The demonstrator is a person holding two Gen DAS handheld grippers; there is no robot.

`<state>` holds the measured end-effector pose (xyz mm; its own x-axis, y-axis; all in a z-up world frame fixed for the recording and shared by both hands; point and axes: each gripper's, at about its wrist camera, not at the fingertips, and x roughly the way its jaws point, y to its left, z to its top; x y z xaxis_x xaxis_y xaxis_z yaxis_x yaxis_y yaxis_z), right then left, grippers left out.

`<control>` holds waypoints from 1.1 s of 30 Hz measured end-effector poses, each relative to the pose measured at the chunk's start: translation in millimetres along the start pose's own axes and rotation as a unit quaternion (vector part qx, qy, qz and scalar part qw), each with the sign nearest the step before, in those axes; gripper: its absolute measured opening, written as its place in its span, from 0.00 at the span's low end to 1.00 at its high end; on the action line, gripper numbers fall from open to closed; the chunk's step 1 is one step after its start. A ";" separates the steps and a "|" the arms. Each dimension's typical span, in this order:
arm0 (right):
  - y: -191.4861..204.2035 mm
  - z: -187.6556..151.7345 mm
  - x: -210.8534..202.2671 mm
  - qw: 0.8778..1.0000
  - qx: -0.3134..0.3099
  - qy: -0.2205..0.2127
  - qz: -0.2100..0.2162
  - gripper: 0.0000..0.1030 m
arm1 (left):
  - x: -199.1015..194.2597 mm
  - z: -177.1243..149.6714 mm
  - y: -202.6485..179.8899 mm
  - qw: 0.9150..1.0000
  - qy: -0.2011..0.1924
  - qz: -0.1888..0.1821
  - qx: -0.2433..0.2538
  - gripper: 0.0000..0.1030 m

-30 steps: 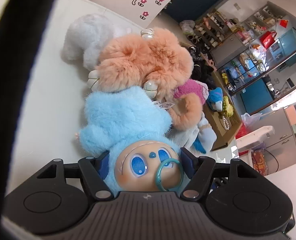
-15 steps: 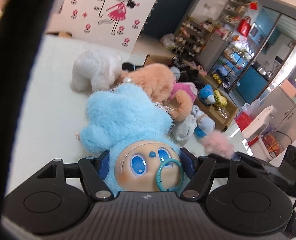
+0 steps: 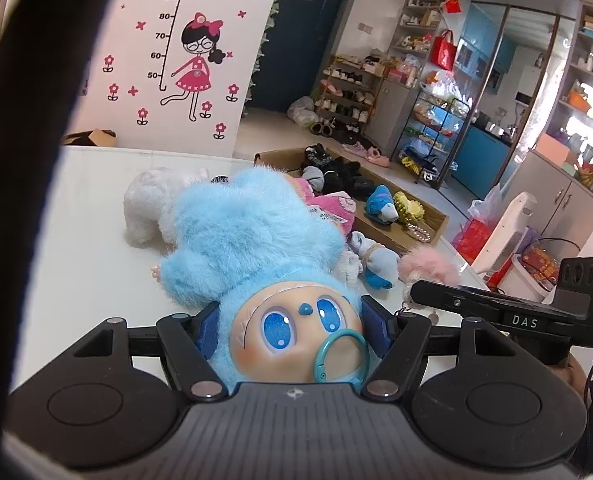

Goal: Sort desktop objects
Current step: 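Lift the blue doll and pink pompom and carry them toward the box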

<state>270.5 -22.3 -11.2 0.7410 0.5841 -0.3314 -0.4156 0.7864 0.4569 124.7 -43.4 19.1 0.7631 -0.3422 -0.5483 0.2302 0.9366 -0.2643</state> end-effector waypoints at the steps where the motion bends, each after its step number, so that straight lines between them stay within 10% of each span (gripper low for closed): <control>1: 0.1 0.2 -0.2 1.000 0.000 -0.001 -0.001 0.51 | 0.3 -0.4 -2.1 1.000 -0.002 0.002 0.006 0.64; 14: 4.1 13.6 -18.1 0.999 -0.012 -0.028 -0.014 0.50 | 6.4 18.0 -27.4 0.998 -0.024 -0.002 0.059 0.64; 33: -49.4 141.3 -51.0 0.989 -0.033 -0.087 -0.119 0.50 | 110.1 123.8 -88.8 0.993 -0.015 -0.080 0.085 0.64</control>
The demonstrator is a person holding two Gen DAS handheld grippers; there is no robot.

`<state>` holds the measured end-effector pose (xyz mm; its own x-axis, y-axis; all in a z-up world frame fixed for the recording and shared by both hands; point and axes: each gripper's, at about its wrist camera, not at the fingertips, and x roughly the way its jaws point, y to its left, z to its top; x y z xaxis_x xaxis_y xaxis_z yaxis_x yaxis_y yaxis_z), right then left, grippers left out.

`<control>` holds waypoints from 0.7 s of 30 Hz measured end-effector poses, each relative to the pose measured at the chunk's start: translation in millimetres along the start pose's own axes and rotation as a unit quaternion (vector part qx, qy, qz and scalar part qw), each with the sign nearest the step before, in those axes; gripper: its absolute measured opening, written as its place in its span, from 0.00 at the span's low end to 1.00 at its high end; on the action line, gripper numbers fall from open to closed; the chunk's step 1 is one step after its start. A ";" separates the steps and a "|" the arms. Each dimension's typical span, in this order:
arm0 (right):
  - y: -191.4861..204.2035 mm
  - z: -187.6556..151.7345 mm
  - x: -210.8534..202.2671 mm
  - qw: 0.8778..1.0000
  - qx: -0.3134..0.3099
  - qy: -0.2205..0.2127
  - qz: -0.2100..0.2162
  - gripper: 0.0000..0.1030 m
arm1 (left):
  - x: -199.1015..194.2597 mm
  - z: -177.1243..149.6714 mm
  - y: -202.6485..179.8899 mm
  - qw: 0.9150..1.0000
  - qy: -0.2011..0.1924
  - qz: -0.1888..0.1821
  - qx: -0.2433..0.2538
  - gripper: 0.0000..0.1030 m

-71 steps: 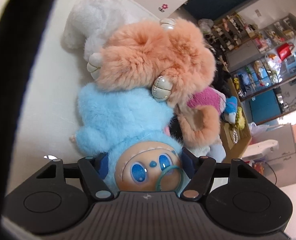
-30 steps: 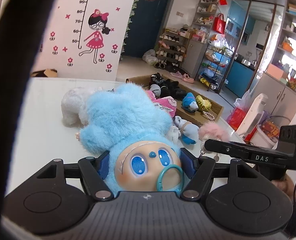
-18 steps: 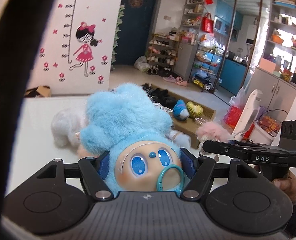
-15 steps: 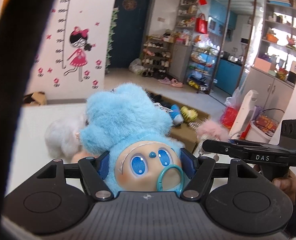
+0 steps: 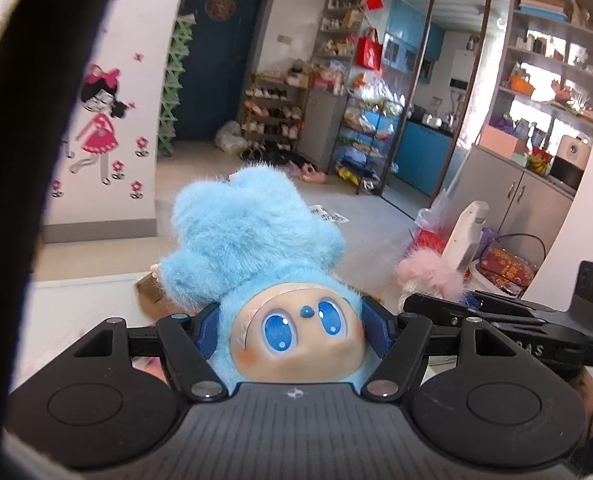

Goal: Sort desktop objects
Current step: 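Lift the blue doll and pink pompom and carry them toward the box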

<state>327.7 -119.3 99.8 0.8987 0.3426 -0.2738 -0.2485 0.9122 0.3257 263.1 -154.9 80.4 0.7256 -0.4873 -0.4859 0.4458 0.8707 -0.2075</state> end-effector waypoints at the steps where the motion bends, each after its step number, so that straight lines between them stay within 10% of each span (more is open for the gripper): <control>1: -5.6 3.8 5.5 1.000 0.000 0.002 -0.010 0.50 | 11.0 3.2 0.4 1.000 0.005 -0.003 -0.005 0.64; 21: -82.7 -7.8 92.8 0.990 -0.010 0.060 -0.127 0.51 | 141.5 2.1 0.1 0.995 0.102 0.007 -0.001 0.64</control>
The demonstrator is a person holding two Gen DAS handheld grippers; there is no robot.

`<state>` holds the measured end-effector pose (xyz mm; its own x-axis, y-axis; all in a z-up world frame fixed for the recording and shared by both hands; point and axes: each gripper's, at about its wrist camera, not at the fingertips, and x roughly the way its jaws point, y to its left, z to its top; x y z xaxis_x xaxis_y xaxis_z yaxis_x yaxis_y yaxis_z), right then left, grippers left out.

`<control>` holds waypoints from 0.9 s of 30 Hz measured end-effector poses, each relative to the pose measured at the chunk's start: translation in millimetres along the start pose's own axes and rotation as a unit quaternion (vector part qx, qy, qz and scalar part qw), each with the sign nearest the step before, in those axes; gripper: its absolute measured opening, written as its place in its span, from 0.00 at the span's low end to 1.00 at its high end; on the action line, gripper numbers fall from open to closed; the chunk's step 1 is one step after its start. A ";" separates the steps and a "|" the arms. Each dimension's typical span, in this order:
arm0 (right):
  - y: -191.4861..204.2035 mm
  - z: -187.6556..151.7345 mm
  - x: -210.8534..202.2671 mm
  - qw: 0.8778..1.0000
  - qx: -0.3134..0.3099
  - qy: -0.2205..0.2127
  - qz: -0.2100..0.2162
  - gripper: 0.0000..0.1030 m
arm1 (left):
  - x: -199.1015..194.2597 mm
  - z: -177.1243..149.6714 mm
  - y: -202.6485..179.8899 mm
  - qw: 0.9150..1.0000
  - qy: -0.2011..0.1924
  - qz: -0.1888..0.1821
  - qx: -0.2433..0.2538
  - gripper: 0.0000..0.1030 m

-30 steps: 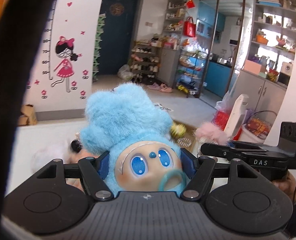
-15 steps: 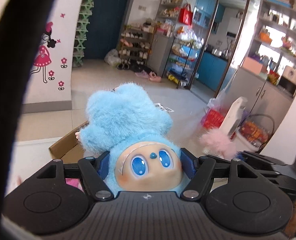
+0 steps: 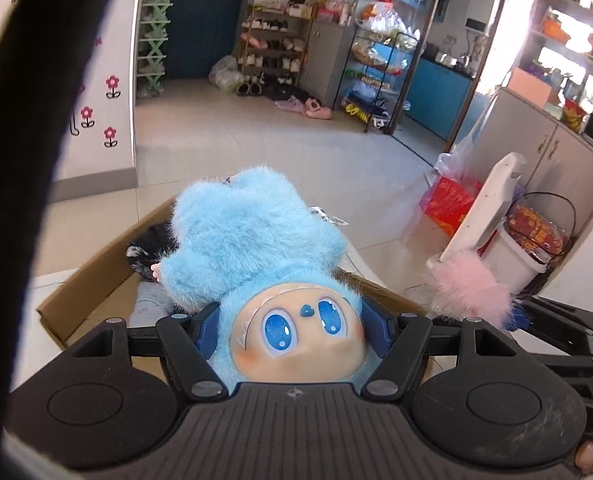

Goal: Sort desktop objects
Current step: 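Lift the blue doll and pink pompom and carry them toward the box, then drop the blue doll and pink pompom into the box by opening both tools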

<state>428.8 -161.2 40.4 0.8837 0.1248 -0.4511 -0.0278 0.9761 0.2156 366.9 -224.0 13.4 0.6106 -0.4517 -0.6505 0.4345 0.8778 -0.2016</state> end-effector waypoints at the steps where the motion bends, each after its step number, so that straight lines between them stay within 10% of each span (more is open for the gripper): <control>1: -0.5 -1.1 4.8 1.000 -0.004 0.004 -0.005 0.51 | 3.5 -1.6 0.2 1.000 0.005 -0.001 -0.001 0.64; 16: 2.8 -10.5 27.5 0.998 -0.029 0.013 -0.056 0.66 | -24.9 5.3 3.3 1.000 0.005 0.002 -0.003 0.81; 27: 45.4 -19.6 -42.6 0.999 -0.030 -0.026 0.021 0.70 | -110.6 -21.7 50.1 0.999 -0.034 0.006 -0.024 0.83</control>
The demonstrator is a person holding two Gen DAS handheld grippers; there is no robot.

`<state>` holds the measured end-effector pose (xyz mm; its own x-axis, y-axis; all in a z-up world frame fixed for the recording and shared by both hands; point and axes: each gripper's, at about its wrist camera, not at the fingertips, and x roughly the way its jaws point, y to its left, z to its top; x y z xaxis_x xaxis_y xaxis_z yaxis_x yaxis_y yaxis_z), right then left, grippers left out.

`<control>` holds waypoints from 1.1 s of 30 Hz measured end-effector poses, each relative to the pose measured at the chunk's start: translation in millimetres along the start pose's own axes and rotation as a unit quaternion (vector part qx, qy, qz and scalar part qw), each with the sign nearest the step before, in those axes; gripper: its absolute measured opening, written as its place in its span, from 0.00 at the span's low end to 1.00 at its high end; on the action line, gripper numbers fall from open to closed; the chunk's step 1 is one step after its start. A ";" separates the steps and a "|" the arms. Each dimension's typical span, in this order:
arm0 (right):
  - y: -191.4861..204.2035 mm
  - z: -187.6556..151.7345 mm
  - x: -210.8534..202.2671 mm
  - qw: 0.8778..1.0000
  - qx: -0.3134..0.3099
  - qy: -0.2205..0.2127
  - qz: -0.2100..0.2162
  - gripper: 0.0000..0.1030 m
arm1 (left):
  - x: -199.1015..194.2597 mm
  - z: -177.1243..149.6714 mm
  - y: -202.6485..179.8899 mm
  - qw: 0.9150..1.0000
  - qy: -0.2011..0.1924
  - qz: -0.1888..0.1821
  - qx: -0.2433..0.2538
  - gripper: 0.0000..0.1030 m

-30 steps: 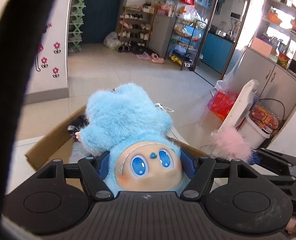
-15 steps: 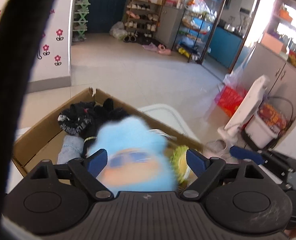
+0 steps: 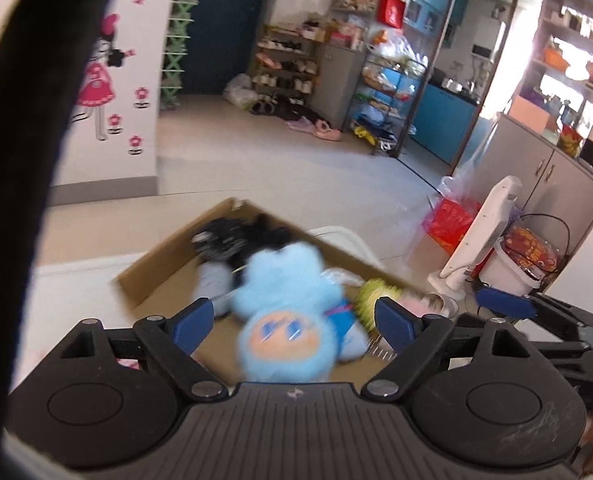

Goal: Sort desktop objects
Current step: 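Drop the blue doll and pink pompom into the box by opening both tools, then move both open tools back to the remaining plushes on the table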

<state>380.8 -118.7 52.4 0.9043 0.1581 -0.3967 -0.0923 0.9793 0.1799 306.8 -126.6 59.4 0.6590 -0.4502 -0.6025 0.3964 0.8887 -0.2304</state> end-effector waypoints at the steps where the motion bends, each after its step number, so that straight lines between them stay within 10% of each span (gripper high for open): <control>1: 8.6 -3.9 -7.3 1.000 -0.003 -0.002 0.007 0.70 | -12.2 -7.0 7.9 1.000 -0.004 0.010 -0.004 0.84; 12: 91.6 -53.0 -50.0 0.996 -0.031 0.001 0.086 0.72 | -125.7 -112.9 63.3 0.990 -0.041 0.118 0.071 0.95; 24: 142.7 -115.0 -70.5 0.993 -0.051 0.042 0.099 0.77 | -171.0 -204.9 38.6 0.980 -0.022 0.143 0.137 0.97; 33: 165.2 -135.2 -75.0 0.991 -0.041 0.068 0.111 0.79 | -182.3 -210.2 26.6 0.983 -0.031 0.122 0.137 0.99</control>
<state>241.5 48.2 -9.8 0.7937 0.3802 -0.4748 -0.3204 0.9248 0.2050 62.9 -2.6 2.5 0.7896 -0.2385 -0.5654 0.3738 0.9176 0.1350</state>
